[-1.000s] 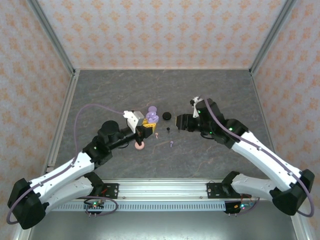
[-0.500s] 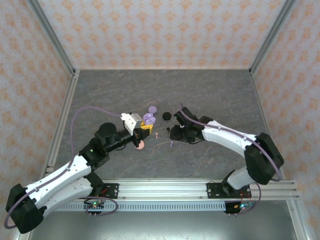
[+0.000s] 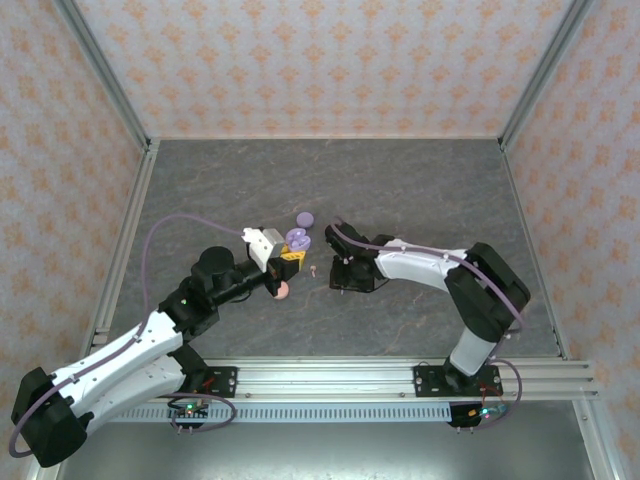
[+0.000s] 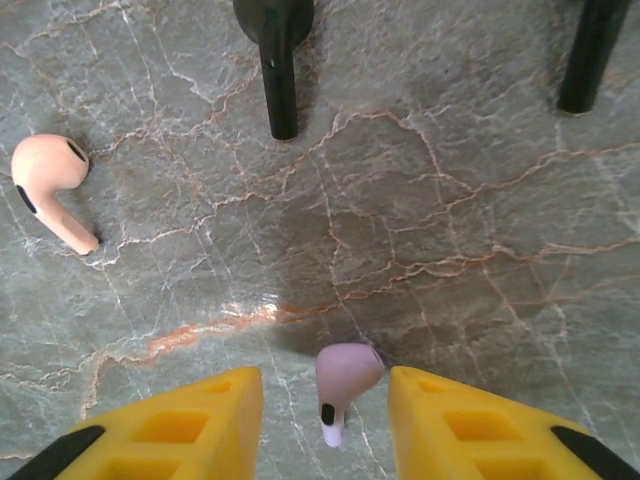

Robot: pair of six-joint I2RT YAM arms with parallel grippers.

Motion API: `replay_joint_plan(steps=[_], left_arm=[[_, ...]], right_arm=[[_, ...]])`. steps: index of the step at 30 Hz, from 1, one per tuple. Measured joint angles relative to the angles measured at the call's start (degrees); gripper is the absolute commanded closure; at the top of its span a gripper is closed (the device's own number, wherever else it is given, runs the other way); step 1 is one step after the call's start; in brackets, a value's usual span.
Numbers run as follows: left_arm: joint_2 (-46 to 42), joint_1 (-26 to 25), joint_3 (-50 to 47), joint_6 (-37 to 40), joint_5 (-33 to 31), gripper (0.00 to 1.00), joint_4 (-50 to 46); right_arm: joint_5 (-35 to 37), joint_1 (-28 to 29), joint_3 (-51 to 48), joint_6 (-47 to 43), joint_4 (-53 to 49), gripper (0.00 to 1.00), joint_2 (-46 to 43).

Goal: Insert wireless bluetooth earbuds into charging case

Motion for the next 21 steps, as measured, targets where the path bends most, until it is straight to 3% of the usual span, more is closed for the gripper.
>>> replay_joint_plan(steps=[21], left_arm=[[0.0, 0.0, 0.0, 0.0, 0.0, 0.95, 0.0]], right_arm=[[2.0, 0.3, 0.1, -0.7, -0.4, 0.82, 1.2]])
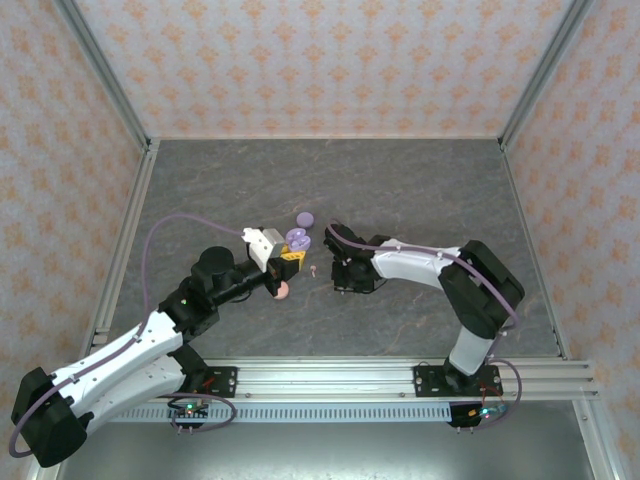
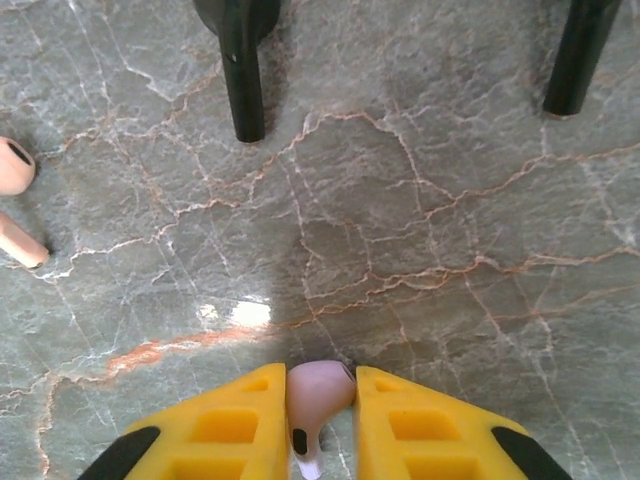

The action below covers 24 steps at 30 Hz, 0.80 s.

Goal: Insert wireless bluetooth earbuds into charging case

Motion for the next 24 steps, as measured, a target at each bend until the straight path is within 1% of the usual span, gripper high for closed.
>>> replay_joint_plan(steps=[4, 7, 13, 18, 21, 24], left_arm=[[0.0, 0.0, 0.0, 0.0, 0.0, 0.95, 0.0], [0.2, 0.0, 0.0, 0.0, 0.0, 0.95, 0.2], [2.3, 0.0, 0.0, -0.4, 0.0, 0.95, 1.6], [5.1, 0.0, 0.2, -1.1, 0.5, 0.95, 2.9], [7.3, 0.0, 1.2, -1.5, 1.4, 0.95, 3.3], [9.0, 0.0, 2.3, -1.7, 1.9, 0.95, 4.2]], right_arm=[[1.1, 0.0, -1.3, -1.1, 3.0, 0.82, -2.3], [2.5, 0.0, -2.3, -2.7, 4.2, 0.82, -7.9], [4.6, 0.0, -3.8, -6.8, 7.2, 0.82, -25.0], [4.6, 0.0, -4.8, -9.6, 10.9, 0.82, -39.2], [3.3, 0.0, -4.5, -10.8, 12.7, 0.82, -43.7], [1.4, 0.1, -3.2, -11.4, 13.2, 0.82, -44.9]])
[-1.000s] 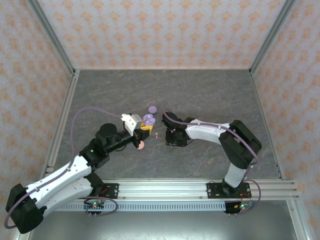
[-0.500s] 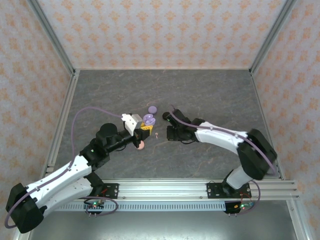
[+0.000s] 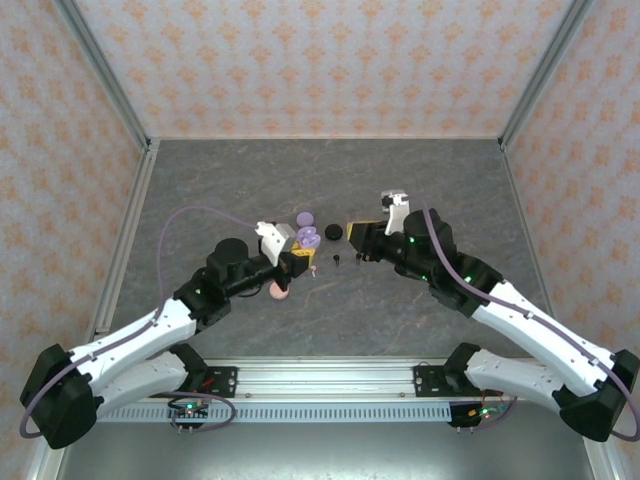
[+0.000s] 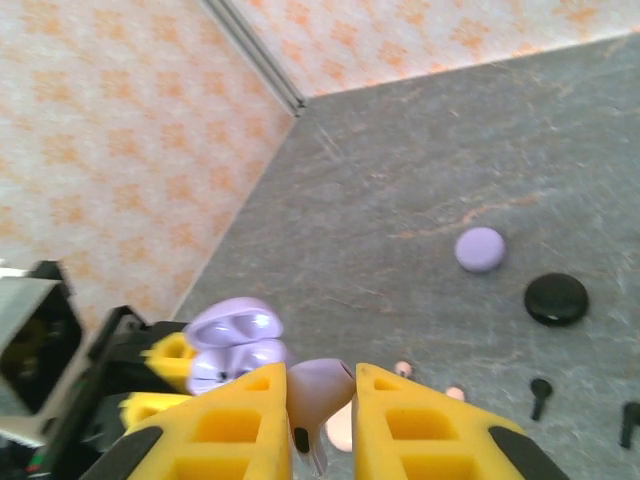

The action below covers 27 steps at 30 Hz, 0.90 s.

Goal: Insert wireless bluetooth earbuds into charging case

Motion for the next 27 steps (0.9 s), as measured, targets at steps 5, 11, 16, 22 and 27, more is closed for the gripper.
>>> replay_joint_plan(steps=[5, 11, 16, 22, 27], left_arm=[[1.9, 0.0, 0.9, -0.1, 1.1, 0.96, 1.4], [3.2, 0.0, 1.5, -0.5, 1.4, 0.95, 1.7], [3.6, 0.0, 2.0, -0.5, 1.8, 0.96, 1.7], [3.6, 0.0, 2.2, -0.5, 2.4, 0.96, 1.7], [4.1, 0.0, 2.2, -0.5, 2.6, 0.95, 1.7]], right_arm=[[-1.7, 1.8, 1.9, -0.7, 1.0, 0.82, 0.9], [-2.4, 3.8, 2.5, -0.9, 3.5, 0.82, 5.7], [-2.4, 4.3, 3.1, -1.3, 4.1, 0.82, 9.0], [-2.3, 4.3, 3.8, -1.9, 4.7, 0.82, 11.0], [-2.3, 4.3, 3.8, -2.2, 5.0, 0.82, 11.6]])
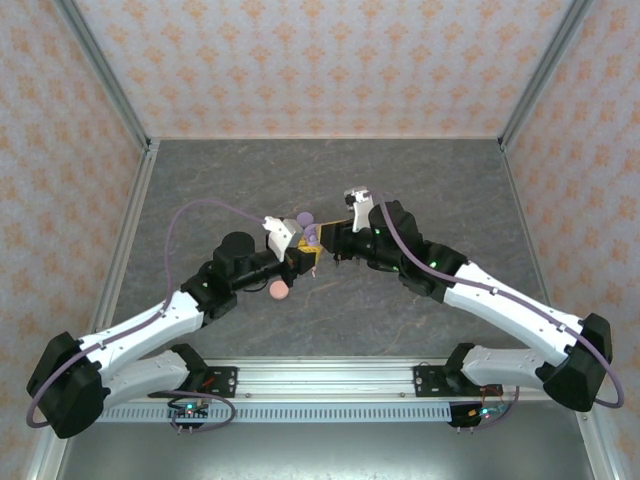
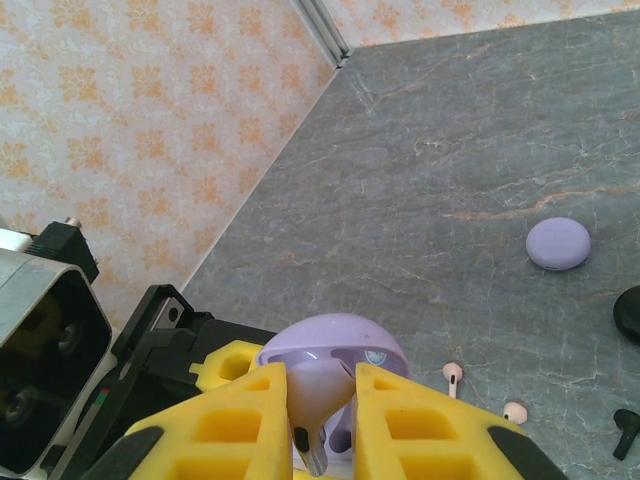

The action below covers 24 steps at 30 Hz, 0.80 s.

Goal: Insert wireless bluetooth earbuds into charging case

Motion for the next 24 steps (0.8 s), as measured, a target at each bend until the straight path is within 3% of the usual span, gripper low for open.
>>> replay_joint_plan(steps=[24], left_arm=[[0.2, 0.0, 0.0, 0.0, 0.2, 0.95, 0.0]], right_arm=[[1.1, 0.0, 0.0, -0.8, 0.1, 0.82, 1.6]])
